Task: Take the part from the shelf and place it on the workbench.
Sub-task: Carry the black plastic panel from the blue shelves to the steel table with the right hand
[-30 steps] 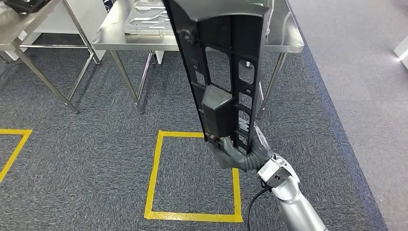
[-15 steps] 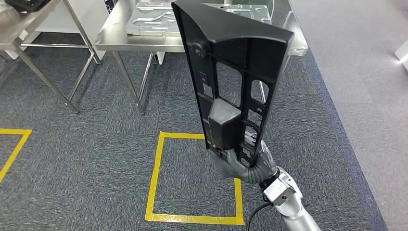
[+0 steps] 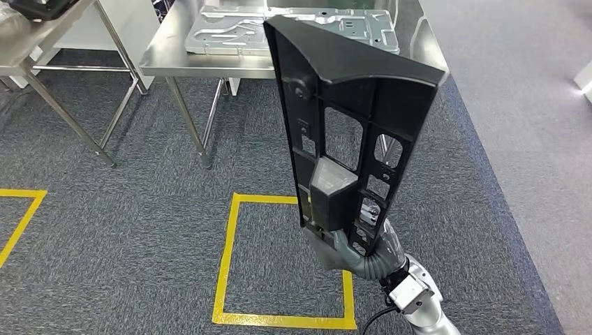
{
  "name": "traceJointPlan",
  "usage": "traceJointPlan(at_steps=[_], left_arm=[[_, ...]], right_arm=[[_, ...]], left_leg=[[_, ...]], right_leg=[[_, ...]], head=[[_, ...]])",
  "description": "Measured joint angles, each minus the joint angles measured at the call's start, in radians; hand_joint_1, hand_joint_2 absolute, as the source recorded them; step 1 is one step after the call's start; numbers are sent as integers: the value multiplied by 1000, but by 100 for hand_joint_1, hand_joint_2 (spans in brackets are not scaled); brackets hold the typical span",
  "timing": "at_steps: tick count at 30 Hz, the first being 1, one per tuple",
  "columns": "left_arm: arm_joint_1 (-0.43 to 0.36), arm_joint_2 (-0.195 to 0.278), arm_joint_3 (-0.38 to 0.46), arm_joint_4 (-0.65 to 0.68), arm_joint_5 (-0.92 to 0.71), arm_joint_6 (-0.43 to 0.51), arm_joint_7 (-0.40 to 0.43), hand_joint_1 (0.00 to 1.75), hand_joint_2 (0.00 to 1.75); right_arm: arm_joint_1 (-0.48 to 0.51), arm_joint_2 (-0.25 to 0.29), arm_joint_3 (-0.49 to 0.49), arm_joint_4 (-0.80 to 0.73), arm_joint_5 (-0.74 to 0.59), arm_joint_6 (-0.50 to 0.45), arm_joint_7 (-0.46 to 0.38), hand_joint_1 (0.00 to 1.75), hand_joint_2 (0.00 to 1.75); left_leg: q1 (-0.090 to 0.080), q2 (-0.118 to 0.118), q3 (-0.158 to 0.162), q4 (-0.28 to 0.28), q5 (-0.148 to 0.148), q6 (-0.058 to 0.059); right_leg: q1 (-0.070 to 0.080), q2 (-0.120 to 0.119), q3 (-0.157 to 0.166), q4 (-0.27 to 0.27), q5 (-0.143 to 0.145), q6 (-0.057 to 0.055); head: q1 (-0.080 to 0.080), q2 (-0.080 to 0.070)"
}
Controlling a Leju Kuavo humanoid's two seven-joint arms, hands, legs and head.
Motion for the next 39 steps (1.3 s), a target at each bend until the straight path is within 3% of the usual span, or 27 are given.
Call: traceJointPlan(at_steps=[2,3,6,7,8,10,11,12,15,17,19,20,22,23,24,25,27,28,29,30,31,33,35,37,38,39], left_arm=[[-1,1,-3,-1,-6,2,-2,0,175],[-2,1,-4,-1,-8,4,-5,0,175],[-11,1,-5,-1,-9,10,-11,0,175],[-14,1,-5,-1,-9,12,-11,0,175],[-15,1,-5,-1,-10,14,-11,0,175],[-11,1,-5,-1,-13,16,-9,0,175],[-8,1,-6,0,-14,15,-8,0,175],[-6,1,-6,0,-15,15,-7,0,175],[-5,1,-7,0,-15,14,-4,0,175],[-4,1,-8,0,-15,14,-2,0,175],[0,1,-8,0,-13,14,-1,0,175],[2,1,-8,0,-11,15,0,0,175],[7,1,-7,0,-8,15,2,0,175],[9,1,-7,0,-7,15,3,0,175],[11,1,-7,0,-7,15,3,0,175],[14,1,-7,0,-7,15,4,0,175],[17,0,-7,2,-6,16,4,0,175],[16,-1,-7,3,-5,16,4,0,175],[13,-1,-7,4,-2,17,4,0,175],[9,0,-7,3,1,18,3,0,175],[4,0,-7,3,4,18,1,0,175],[-3,1,-6,3,10,19,-3,0,175],[-4,1,-6,3,13,19,-5,0,175],[-1,2,-5,3,13,19,-5,0,175],[0,3,-5,3,14,19,-6,0,175],[2,3,-4,3,15,19,-6,0,175]], right_arm=[[1,0,0,-3,-1,-5,0,175,175],[2,0,0,-5,-1,-7,0,175,175],[4,0,0,-6,-2,-8,1,175,175],[4,0,0,-5,-2,-8,2,175,175],[4,0,0,-4,-2,-8,2,175,175],[3,0,0,-2,-4,-9,2,175,175],[2,0,0,-1,-6,-10,1,175,175],[2,0,0,1,-7,-10,0,175,175],[0,0,0,3,-8,-11,-1,175,175],[-4,0,0,4,-8,-10,-2,175,175],[-10,0,0,8,-10,-10,-5,175,175],[-12,0,0,11,-10,-10,-6,175,175],[-13,0,0,20,-12,-9,-9,175,175],[-14,-1,0,25,-14,-9,-10,175,175],[-14,-1,0,30,-14,-9,-11,175,175],[-15,-2,0,34,-15,-9,-12,175,175],[-17,-4,0,46,-16,-9,-13,175,175],[-19,-5,0,53,-16,-8,-13,175,175],[-24,-6,0,58,-17,-8,-13,175,175],[-34,-6,0,61,-17,-8,-13,175,175],[-46,-6,0,61,-18,-8,-13,175,175],[-70,-6,0,62,-21,-7,-16,175,175],[-79,-5,0,64,-24,-6,-17,175,175],[-80,-4,0,69,-25,-5,-16,175,175],[-80,-4,0,72,-25,-5,-16,175,175],[-80,-4,0,75,-25,-5,-16,175,175]], left_leg=[[1,4,-8,25,-19,-14],[2,6,-27,66,-38,-21],[12,6,-131,260,-101,-36],[13,7,-153,292,-96,-38],[15,7,-156,285,-70,-39],[15,8,-114,168,19,-35],[12,9,-90,110,48,-30],[8,10,-68,63,59,-22],[1,11,-30,8,23,7],[5,7,5,-18,9,23],[7,4,47,-42,-6,31],[7,3,68,-50,-17,33],[7,-2,117,-65,-44,33],[6,-6,145,-72,-59,33],[6,-9,176,-79,-77,32],[6,-10,205,-84,-96,31],[3,-13,262,-92,-135,24],[3,-15,288,-103,-151,18],[2,-16,312,-110,-158,11],[2,-18,322,-104,-150,5],[3,-16,319,-78,-134,0],[4,-10,262,35,-117,-11],[10,-6,181,142,-180,-22],[18,-5,104,202,-250,-32],[21,-4,79,202,-249,-36],[22,-3,67,174,-214,-38]], right_leg=[[-6,0,12,-10,-9,-12],[-9,0,21,-15,-15,-18],[-8,-6,47,-15,-38,-23],[-8,-8,58,-15,-45,-21],[-9,-8,72,-15,-53,-18],[-11,-6,102,-17,-74,-11],[-12,-4,113,-19,-83,-7],[-12,-3,122,-22,-90,0],[-11,-1,135,-19,-85,24],[-11,-2,102,54,-53,34],[-11,-1,15,171,-41,35],[-10,-1,-34,221,-57,36],[-8,-1,-115,264,-125,35],[-7,-1,-139,251,-152,34],[-5,-1,-153,215,-157,31],[-3,-1,-159,163,-124,27],[5,-1,-156,51,44,18],[9,0,-147,21,113,13],[12,2,-134,5,153,8],[13,5,-118,4,148,3],[11,8,-104,-2,137,-3],[4,11,-85,-15,122,-16],[0,11,-77,-20,111,-22],[0,14,-75,-18,102,-21],[-1,14,-71,-17,98,-19],[-1,14,-65,-16,93,-17]], head=[[0,0],[-1,0],[-1,0],[-1,0],[-1,0],[-1,0],[-1,0],[-1,0],[-1,0],[-1,0],[0,0],[0,0],[1,0],[1,0],[1,0],[1,0],[1,0],[1,0],[1,0],[2,0],[1,0],[1,0],[1,0],[1,0],[1,0],[1,0]])
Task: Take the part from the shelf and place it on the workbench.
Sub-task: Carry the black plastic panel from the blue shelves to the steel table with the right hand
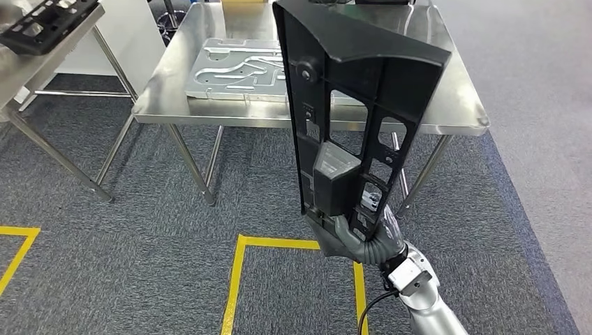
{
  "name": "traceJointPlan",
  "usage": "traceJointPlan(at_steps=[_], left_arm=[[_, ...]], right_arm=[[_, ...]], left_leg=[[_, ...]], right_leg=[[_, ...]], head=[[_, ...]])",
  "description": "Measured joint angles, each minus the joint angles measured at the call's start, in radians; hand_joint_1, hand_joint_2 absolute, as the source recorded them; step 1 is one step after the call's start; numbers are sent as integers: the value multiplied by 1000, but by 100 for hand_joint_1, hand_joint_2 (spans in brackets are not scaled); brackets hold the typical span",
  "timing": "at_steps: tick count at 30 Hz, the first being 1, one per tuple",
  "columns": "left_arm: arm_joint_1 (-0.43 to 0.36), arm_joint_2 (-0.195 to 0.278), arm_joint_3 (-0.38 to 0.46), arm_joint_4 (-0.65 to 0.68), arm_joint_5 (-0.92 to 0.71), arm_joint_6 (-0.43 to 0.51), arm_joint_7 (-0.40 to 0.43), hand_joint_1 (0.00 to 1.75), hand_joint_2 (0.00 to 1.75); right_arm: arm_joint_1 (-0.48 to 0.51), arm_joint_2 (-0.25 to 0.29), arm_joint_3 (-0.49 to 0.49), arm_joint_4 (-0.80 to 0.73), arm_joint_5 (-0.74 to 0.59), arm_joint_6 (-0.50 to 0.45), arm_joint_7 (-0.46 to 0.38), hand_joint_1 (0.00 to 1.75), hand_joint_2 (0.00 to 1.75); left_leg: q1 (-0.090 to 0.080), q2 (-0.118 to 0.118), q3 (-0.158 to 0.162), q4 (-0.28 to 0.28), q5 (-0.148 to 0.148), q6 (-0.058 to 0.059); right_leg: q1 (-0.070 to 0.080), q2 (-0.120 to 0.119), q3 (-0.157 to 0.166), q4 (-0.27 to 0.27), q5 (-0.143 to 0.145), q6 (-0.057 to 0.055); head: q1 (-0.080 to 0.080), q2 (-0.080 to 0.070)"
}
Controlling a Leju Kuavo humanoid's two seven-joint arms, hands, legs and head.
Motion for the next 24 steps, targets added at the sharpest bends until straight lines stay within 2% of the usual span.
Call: traceJointPlan(at_steps=[2,3,4,6,7,9,10,12,13,14,15,17,18,19,20,23,24], left_arm=[[3,0,1,0,2,0,-1,0,175],[4,0,3,0,3,1,-1,0,175],[6,0,4,0,6,2,-1,0,175],[7,1,6,0,11,4,-3,0,175],[7,0,7,0,12,6,-5,0,175],[7,-1,8,0,12,7,-6,0,175],[7,-1,9,0,11,8,-7,0,175],[7,-1,10,0,8,8,-7,0,175],[7,-1,10,0,7,7,-7,0,175],[8,-1,10,0,5,6,-6,0,175],[8,-1,11,0,4,6,-6,0,175],[9,-1,11,0,2,6,-6,0,175],[10,-1,11,0,2,6,-6,0,175],[11,-1,11,0,2,6,-6,0,175],[11,-1,12,0,2,7,-6,0,175],[9,0,12,0,1,8,-6,0,175],[9,1,12,-1,1,9,-6,0,175]], right_arm=[[-2,0,0,4,-1,1,-1,175,175],[-4,1,0,6,-2,2,-1,175,175],[-7,1,0,9,-4,4,-2,175,175],[-14,2,1,16,-6,8,-3,175,175],[-18,2,1,18,-6,10,-3,175,175],[-25,2,1,21,-7,10,-3,175,175],[-27,2,1,22,-8,9,-4,175,175],[-25,3,1,23,-9,7,-3,175,175],[-21,3,1,23,-9,6,-2,175,175],[-17,3,1,23,-9,4,-1,175,175],[-14,3,1,22,-9,3,0,175,175],[-11,3,1,22,-9,1,1,175,175],[-10,3,1,22,-9,1,1,175,175],[-9,4,1,21,-9,1,1,175,175],[-8,6,1,20,-9,1,2,175,175],[-6,9,1,18,-9,0,2,175,175],[-6,10,1,17,-9,0,2,175,175]], left_leg=[[0,2,7,-109,113,2],[-2,4,9,-156,143,7],[-5,6,8,-182,153,14],[-10,8,-2,-189,151,33],[-9,8,-1,-191,165,43],[-5,9,4,-200,188,54],[-3,10,6,-204,193,57],[-5,11,7,-204,192,62],[-7,11,8,-204,190,63],[-8,10,11,-204,186,64],[-8,9,16,-203,181,63],[-9,6,32,-203,165,58],[-11,6,38,-201,155,54],[-12,7,41,-201,148,49],[-14,7,42,-201,142,44],[-15,8,52,-207,130,28],[-15,8,48,-190,119,23]], right_leg=[[-1,-2,15,1,-9,6],[-1,-4,20,1,-11,10],[0,-4,21,1,-11,15],[0,-5,20,0,-10,28],[1,-5,19,1,-12,36],[2,-8,7,32,-35,44],[2,-9,-14,76,-60,46],[1,-9,-77,207,-122,48],[1,-10,-106,264,-140,49],[1,-10,-122,290,-139,49],[1,-10,-118,278,-119,48],[2,-10,-62,156,-47,42],[4,-11,-31,94,-24,38],[6,-12,-9,51,-15,32],[8,-12,0,33,-21,27],[6,-10,10,22,-39,10],[4,-10,17,18,-43,5]], head=[[0,0],[0,0],[0,0],[0,0],[0,0],[0,0],[0,0],[0,0],[0,0],[0,0],[0,0],[0,0],[0,0],[0,0],[0,0],[0,0],[0,0]])
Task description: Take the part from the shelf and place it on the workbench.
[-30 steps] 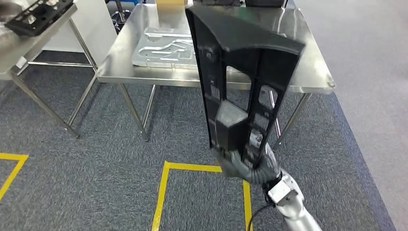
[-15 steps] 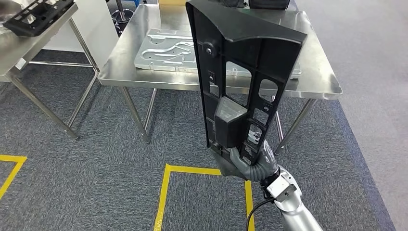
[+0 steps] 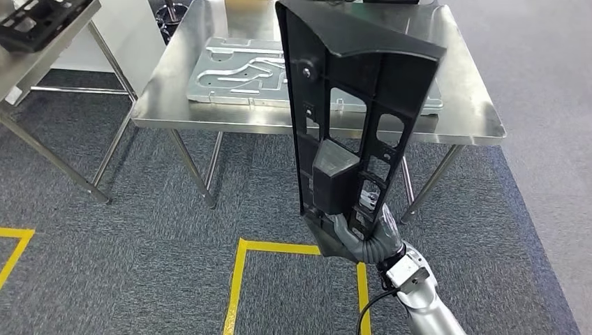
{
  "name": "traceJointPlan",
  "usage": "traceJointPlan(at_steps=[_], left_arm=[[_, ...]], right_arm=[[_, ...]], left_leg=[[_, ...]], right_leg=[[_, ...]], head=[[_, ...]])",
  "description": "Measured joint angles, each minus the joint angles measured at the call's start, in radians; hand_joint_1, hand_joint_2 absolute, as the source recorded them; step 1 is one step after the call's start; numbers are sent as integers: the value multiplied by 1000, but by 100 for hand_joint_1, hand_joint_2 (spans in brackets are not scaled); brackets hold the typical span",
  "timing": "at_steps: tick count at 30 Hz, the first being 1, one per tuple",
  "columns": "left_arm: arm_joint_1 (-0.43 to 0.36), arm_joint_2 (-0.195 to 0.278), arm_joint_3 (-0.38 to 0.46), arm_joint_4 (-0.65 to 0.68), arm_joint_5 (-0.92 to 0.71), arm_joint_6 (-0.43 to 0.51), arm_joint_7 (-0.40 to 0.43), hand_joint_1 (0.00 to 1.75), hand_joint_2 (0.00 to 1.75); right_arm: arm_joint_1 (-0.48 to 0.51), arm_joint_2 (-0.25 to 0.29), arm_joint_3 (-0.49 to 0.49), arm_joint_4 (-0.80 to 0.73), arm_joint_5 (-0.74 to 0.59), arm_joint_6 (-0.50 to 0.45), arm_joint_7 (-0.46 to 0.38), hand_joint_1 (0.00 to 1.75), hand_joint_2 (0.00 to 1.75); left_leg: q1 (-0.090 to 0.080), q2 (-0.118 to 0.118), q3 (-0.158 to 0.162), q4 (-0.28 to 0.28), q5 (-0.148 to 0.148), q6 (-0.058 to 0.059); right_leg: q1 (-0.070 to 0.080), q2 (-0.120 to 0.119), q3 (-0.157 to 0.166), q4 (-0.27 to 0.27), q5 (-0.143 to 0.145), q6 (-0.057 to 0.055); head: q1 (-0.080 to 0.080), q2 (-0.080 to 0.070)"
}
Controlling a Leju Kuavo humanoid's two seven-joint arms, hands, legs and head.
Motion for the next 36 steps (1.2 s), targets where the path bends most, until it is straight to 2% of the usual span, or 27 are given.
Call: traceJointPlan(at_steps=[1,2,4,5,6,7,8,9,10,11,12,15,17,19,20,21,22,24,25,26,29,31,32,34,35,36], left_arm=[[-1,0,0,0,0,0,0,0,175],[-1,0,0,0,0,0,-1,0,175],[-5,0,1,0,0,0,-4,0,175],[-8,0,1,0,0,0,-5,0,175],[-11,0,1,0,0,0,-5,0,175],[-11,0,1,0,-1,0,-4,0,175],[-10,0,1,0,-1,0,-3,0,175],[-8,0,1,0,-2,0,-3,0,175],[-6,1,1,0,-2,0,-2,0,175],[-5,1,1,0,-2,-1,-2,0,175],[-5,1,1,0,-3,-1,-2,0,175],[-6,0,1,0,-3,0,-2,0,175],[-6,-1,1,0,-3,0,-2,0,175],[-6,-1,1,0,-3,0,-1,0,175],[-5,-1,1,0,-3,0,-1,0,175],[-6,-1,1,0,-3,0,0,0,175],[-7,-1,1,0,-3,0,0,0,175],[-9,-3,1,0,-6,-2,1,0,175],[-11,-4,1,0,-10,-3,3,0,175],[-13,-4,0,0,-16,-6,6,0,175],[-19,-5,-6,-1,-31,-17,22,0,175],[-23,-5,-10,-1,-34,-21,28,0,175],[-25,-4,-12,-1,-34,-22,30,0,175],[-28,-5,-13,-1,-32,-24,28,0,175],[-31,-5,-13,-1,-31,-23,26,0,175],[-33,-5,-13,-1,-31,-23,24,0,175]], right_arm=[[-1,2,0,-1,0,0,0,175,175],[0,3,0,-1,0,0,0,175,175],[2,5,0,-1,0,0,0,175,175],[3,5,0,-1,0,0,0,175,175],[4,5,0,-1,0,0,0,175,175],[4,6,0,-1,0,0,0,175,175],[5,6,0,-1,0,0,0,175,175],[4,6,0,-1,0,0,0,175,175],[4,6,0,-1,-1,0,0,175,175],[4,7,0,-1,-1,0,0,175,175],[5,7,0,-1,0,0,0,175,175],[6,7,0,-5,1,-2,2,175,175],[5,7,0,-11,1,-4,3,175,175],[7,7,0,-13,2,-5,5,175,175],[9,7,0,-13,2,-5,6,175,175],[11,7,-1,-13,2,-6,7,175,175],[11,7,-2,-13,2,-7,8,175,175],[8,7,-8,-17,2,-13,14,175,175],[6,7,-13,-21,3,-17,19,175,175],[6,7,-19,-27,5,-20,24,175,175],[14,5,-39,-48,7,-23,35,175,175],[17,4,-48,-57,7,-21,36,175,175],[17,3,-51,-60,7,-20,36,175,175],[17,4,-55,-64,7,-17,35,175,175],[17,4,-57,-64,7,-15,35,175,175],[18,4,-58,-63,7,-13,34,175,175]], left_leg=[[1,0,-17,39,-19,-6],[3,0,-52,104,-44,-10],[7,0,-142,247,-89,-17],[7,0,-174,288,-89,-18],[7,0,-186,287,-63,-18],[7,0,-180,246,-18,-15],[7,0,-161,175,37,-11],[6,0,-141,110,78,-7],[3,0,-124,57,103,-2],[0,-1,-118,29,112,3],[-3,-1,-118,24,109,8],[2,-3,-109,2,118,27],[5,-1,-101,-8,123,36],[3,0,-100,-8,121,41],[2,0,-99,-8,119,42],[2,0,-97,-7,117,43],[2,-1,-94,-5,113,42],[2,-3,-85,-1,103,36],[0,-4,-83,4,96,32],[-2,-4,-82,7,92,27],[-5,-4,-82,6,84,12],[-4,-4,-88,31,63,1],[-3,-3,-107,74,39,-5],[3,-3,-178,212,-19,-15],[5,-3,-213,274,-36,-19],[7,-3,-235,305,-35,-20]], right_leg=[[-3,-1,7,-4,-4,-4],[-3,-2,13,-6,-9,-8],[-3,-4,21,-6,-18,-10],[-3,-4,27,-6,-22,-10],[-3,-3,34,-6,-27,-9],[-3,-1,43,-6,-31,-8],[-3,1,51,-6,-37,-6],[-2,3,58,-6,-40,-3],[-2,5,60,-6,-42,1],[-1,6,58,-6,-42,7],[-1,6,56,-8,-40,13],[-1,2,52,0,-48,31],[-1,0,17,76,-91,38],[-2,0,-53,208,-146,43],[-2,-1,-82,258,-157,45],[-3,-1,-95,275,-149,46],[-3,-1,-87,250,-122,46],[-3,-3,-25,117,-46,41],[-2,-4,4,54,-23,37],[-1,-5,22,14,-14,33],[0,-3,29,-6,-20,19],[-5,-3,38,-13,-21,8],[-8,-3,42,-17,-22,3],[-9,-4,45,-17,-27,-1],[-9,-4,46,-17,-29,-2],[-9,-4,49,-17,-32,-2]], head=[[0,0],[0,0],[0,0],[0,0],[0,0],[0,0],[0,0],[0,0],[0,0],[0,0],[0,0],[0,0],[0,0],[0,0],[0,0],[0,0],[0,0],[0,0],[0,0],[0,0],[0,0],[0,0],[0,0],[0,0],[0,0],[0,0]])
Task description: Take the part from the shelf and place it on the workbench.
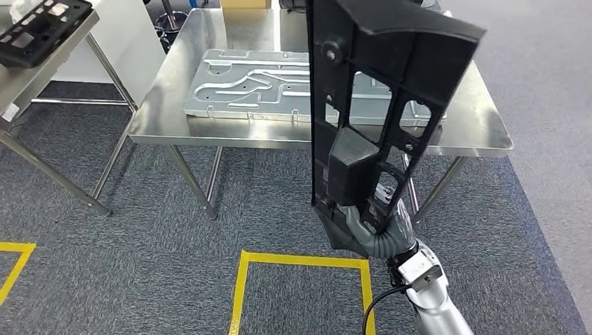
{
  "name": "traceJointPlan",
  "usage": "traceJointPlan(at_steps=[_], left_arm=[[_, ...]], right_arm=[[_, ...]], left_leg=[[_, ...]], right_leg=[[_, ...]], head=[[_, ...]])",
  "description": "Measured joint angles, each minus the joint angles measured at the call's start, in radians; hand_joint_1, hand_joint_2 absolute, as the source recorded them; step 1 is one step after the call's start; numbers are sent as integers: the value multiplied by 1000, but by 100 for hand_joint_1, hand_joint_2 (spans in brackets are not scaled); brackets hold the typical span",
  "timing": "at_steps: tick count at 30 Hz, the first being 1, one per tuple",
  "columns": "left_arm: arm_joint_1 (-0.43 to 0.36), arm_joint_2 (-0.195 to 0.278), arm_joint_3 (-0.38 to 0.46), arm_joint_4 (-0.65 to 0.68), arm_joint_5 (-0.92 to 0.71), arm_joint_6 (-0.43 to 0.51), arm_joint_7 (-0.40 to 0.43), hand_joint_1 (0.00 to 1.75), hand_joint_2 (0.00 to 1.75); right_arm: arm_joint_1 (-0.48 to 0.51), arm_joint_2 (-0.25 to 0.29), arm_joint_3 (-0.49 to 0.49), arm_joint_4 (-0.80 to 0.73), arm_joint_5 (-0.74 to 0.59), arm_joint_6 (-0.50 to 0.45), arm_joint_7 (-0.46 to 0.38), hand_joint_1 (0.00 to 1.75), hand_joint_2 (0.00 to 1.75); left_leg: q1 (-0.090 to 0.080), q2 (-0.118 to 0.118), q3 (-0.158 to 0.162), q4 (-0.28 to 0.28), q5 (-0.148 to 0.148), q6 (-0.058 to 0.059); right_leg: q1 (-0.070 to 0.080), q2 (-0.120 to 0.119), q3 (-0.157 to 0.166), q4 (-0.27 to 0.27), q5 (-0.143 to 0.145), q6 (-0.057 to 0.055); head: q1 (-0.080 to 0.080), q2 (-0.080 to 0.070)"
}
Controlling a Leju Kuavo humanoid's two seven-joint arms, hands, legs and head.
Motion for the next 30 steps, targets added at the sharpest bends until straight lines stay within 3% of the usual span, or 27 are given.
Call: traceJointPlan(at_steps=[1,2,4,5,6,10,12,14,15,16,18,20,22,24,26,27,30], left_arm=[[-2,0,0,0,0,1,-1,0,175],[-2,0,0,0,0,2,-1,0,175],[1,2,0,0,1,4,0,0,175],[3,2,0,0,1,5,0,0,175],[4,3,0,0,2,6,0,0,175],[4,3,0,0,3,8,-1,0,175],[4,3,0,0,3,8,-1,0,175],[4,3,0,0,6,8,0,0,175],[5,3,0,0,7,7,-1,0,175],[6,3,0,0,8,7,-2,0,175],[7,2,0,0,9,5,-5,0,175],[10,1,0,0,10,4,-7,0,175],[12,0,1,0,14,5,-8,0,175],[12,0,1,0,19,7,-8,0,175],[11,0,1,0,24,10,-10,0,175],[10,0,2,0,26,11,-11,0,175],[9,0,4,0,29,13,-18,0,175]], right_arm=[[0,0,-1,1,0,2,-1,175,175],[0,1,-2,1,0,4,-2,175,175],[-2,1,-3,1,0,7,-4,175,175],[-3,1,-5,1,0,9,-5,175,175],[-5,1,-6,2,1,10,-6,175,175],[-11,2,-11,2,3,12,-7,175,175],[-16,2,-15,2,3,12,-7,175,175],[-17,2,-17,5,1,16,-6,175,175],[-16,2,-18,7,-4,22,-4,175,175],[-15,2,-20,9,-11,31,0,175,175],[-14,2,-23,10,-30,50,9,175,175],[-16,2,-27,12,-46,62,16,175,175],[-18,3,-28,15,-56,71,19,175,175],[-20,3,-29,18,-61,81,21,175,175],[-25,4,-29,22,-65,90,22,175,175],[-30,6,-29,25,-66,94,23,175,175],[-38,9,-29,33,-69,99,24,175,175]], left_leg=[[1,0,-2,-8,22,0],[1,0,16,-57,62,1],[-1,0,73,-197,141,8],[-3,0,95,-249,159,14],[-5,0,105,-277,163,20],[-2,-3,116,-298,159,45],[0,-2,125,-306,159,56],[-3,0,128,-305,155,62],[-5,1,130,-304,152,64],[-7,2,134,-303,147,65],[-9,6,149,-300,134,64],[-15,13,161,-297,118,56],[-20,26,165,-295,108,47],[-21,41,169,-297,100,38],[-20,35,162,-267,75,26],[-18,26,142,-222,50,20],[-7,14,35,-24,-22,7]], right_leg=[[0,1,4,0,-3,1],[0,2,11,0,-6,3],[1,4,23,1,-14,9],[2,5,26,1,-17,14],[4,5,25,2,-18,19],[5,1,22,11,-29,42],[5,0,-19,97,-72,48],[5,0,-98,238,-126,52],[5,0,-129,283,-133,53],[5,0,-141,291,-118,52],[7,-8,-106,193,-38,45],[18,-41,-52,70,18,30],[27,-58,-36,26,22,16],[24,-40,-36,20,21,8],[17,-23,-29,13,19,0],[13,-15,-25,9,19,-4],[12,8,-21,9,15,-8]], head=[[0,0],[0,0],[0,0],[0,0],[0,0],[0,0],[0,0],[0,0],[0,0],[0,0],[0,0],[0,0],[0,0],[0,0],[0,0],[0,0],[0,0]])
